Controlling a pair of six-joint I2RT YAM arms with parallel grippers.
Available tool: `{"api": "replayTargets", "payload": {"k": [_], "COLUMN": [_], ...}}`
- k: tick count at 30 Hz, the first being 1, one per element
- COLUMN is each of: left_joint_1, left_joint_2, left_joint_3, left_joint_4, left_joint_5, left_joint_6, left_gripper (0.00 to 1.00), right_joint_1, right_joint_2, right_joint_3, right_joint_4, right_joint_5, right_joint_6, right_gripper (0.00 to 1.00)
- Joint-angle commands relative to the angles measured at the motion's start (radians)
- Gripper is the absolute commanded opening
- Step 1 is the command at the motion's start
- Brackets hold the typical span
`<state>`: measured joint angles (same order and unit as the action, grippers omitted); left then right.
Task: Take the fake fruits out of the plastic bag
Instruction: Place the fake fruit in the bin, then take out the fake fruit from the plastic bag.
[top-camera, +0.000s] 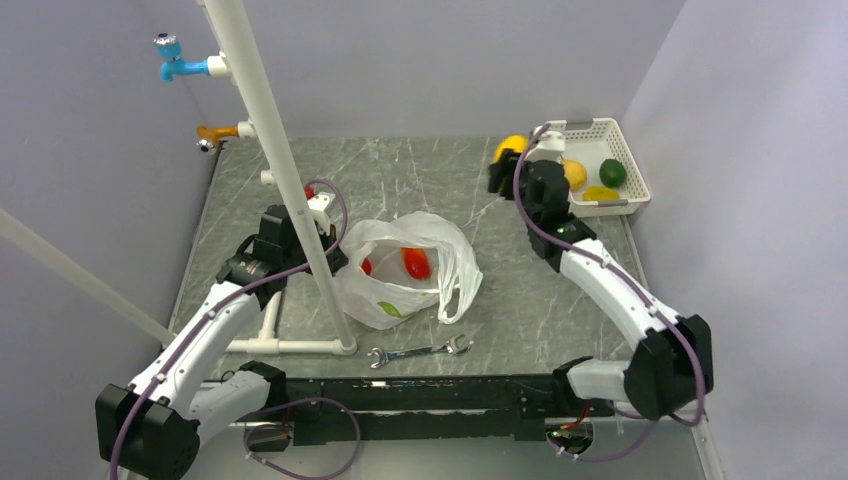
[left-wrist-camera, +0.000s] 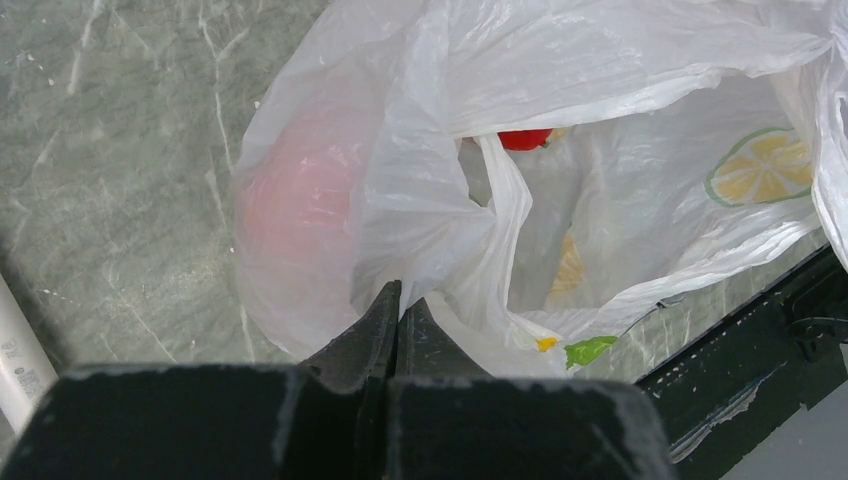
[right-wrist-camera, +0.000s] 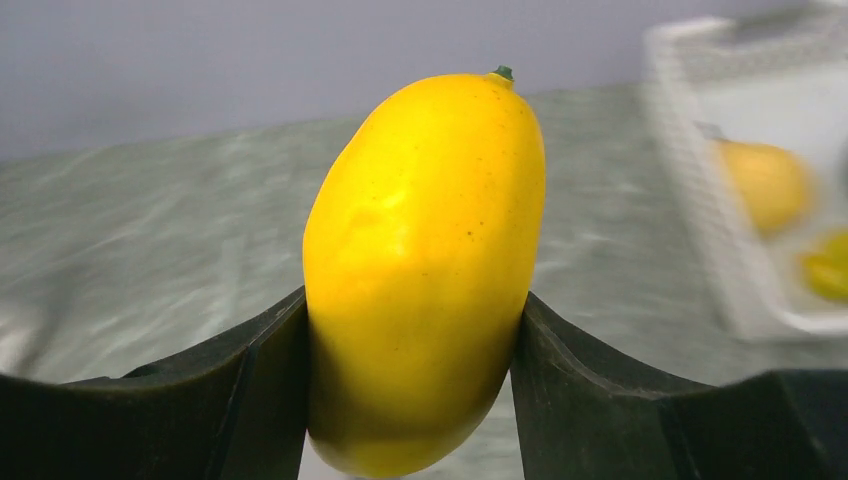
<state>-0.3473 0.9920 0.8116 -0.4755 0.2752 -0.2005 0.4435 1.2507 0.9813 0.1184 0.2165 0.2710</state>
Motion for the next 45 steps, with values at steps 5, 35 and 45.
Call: {"api": "replayTargets", "payload": {"k": [5,35,45], "left_joint_1": [0.004,0.007,0.014], "left_joint_2": [-0.007,0.007,0.008], "left_joint_3": [0.002,-0.003,-0.005], "left_joint_4": [0.031,0.044,0.052], "left_joint_5": [0.027,0.055,0.063], "left_joint_6": [0.005,-0.001,-0.002], "left_gripper": [0.00,0.00,0.00], "right_joint_1": [-0.332,-0.536,-0.263], "right_joint_2": [0.250,0.817,0.381], "right_joint_3": [0.111,0.742,0.184], "right_joint_4": [-0.070,-0.271,-0.028], "right_joint_5": [0.287,0.197,-0.269], "right_joint_6": [-0.022,-0.027,0.093], "right_gripper": [0.00,0.99,0.99]}}
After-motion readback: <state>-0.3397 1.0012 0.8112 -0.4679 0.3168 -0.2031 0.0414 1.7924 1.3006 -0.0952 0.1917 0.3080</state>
